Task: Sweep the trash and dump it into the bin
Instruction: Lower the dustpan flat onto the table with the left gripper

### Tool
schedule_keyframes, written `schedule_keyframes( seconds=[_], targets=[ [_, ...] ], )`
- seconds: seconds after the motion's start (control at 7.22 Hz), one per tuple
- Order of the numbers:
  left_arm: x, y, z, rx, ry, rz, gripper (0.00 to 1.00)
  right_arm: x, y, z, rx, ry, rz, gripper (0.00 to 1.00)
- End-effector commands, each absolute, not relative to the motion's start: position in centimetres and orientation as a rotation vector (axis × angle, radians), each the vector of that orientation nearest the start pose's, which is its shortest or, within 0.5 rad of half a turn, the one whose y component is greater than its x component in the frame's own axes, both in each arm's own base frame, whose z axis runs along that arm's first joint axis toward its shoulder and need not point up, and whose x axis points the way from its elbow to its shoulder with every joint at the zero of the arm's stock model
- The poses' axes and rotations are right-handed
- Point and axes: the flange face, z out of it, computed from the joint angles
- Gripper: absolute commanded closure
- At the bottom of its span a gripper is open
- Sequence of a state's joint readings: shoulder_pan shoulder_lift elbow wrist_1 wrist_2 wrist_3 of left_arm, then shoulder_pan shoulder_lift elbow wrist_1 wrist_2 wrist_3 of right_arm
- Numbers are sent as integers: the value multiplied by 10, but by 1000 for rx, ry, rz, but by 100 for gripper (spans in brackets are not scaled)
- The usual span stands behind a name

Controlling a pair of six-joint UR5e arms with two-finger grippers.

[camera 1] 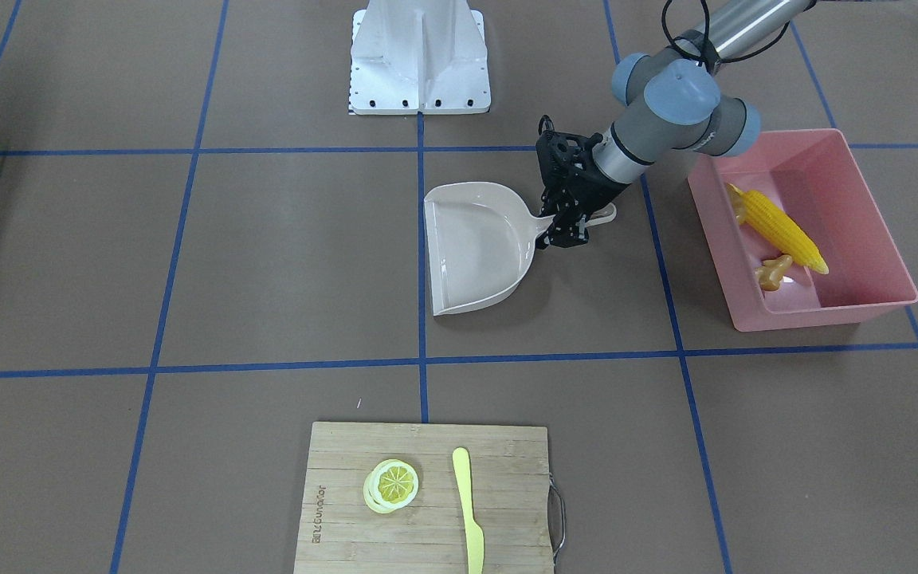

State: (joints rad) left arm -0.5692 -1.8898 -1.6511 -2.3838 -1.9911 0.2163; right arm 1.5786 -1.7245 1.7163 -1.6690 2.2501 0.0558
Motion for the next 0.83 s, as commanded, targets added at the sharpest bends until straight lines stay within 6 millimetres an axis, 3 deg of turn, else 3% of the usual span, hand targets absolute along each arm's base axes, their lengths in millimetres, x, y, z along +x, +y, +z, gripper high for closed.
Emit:
schedule_keyframes(
  seconds=[0.0, 0.14, 0.28, 0.69],
  targets=[
    [469, -410, 350, 1049, 864, 1299, 96, 74, -417, 675, -119, -675, 95, 0],
    [469, -410, 350, 1049, 864, 1299, 63, 74, -417, 675, -120, -675, 96, 0],
    [469, -410, 351, 1049, 864, 1299, 2, 74, -417, 675, -121, -675, 97, 0],
    [464, -406, 350, 1055, 867, 1299, 1, 74, -417, 675, -122, -675, 96, 0]
  ],
)
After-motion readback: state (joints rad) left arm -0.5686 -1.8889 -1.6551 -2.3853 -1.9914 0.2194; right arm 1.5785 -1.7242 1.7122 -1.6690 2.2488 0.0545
